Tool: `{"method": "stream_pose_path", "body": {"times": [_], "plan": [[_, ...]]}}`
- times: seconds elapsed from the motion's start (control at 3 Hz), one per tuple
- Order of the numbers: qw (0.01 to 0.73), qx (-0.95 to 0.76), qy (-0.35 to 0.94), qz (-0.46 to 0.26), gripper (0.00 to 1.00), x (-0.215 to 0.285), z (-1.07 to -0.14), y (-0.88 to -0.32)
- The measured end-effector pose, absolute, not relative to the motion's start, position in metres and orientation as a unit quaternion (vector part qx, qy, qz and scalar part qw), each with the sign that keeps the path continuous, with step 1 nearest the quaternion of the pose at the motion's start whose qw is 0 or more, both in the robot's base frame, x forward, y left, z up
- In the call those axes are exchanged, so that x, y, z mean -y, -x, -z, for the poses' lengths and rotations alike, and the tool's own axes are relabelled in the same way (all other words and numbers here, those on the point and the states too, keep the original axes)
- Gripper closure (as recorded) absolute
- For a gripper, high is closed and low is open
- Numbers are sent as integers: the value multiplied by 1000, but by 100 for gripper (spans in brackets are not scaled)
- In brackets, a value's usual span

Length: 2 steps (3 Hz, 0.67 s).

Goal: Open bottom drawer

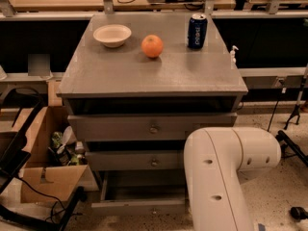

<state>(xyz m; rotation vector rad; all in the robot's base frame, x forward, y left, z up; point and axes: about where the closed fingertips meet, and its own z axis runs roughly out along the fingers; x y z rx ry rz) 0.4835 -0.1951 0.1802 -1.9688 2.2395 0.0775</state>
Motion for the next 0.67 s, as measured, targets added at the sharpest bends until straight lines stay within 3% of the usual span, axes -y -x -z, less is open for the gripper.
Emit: {"method": "stream_pose_path", "body": {"times": [0.67], "plan": [[79, -748, 658, -26, 100, 195, -182, -486]]}}
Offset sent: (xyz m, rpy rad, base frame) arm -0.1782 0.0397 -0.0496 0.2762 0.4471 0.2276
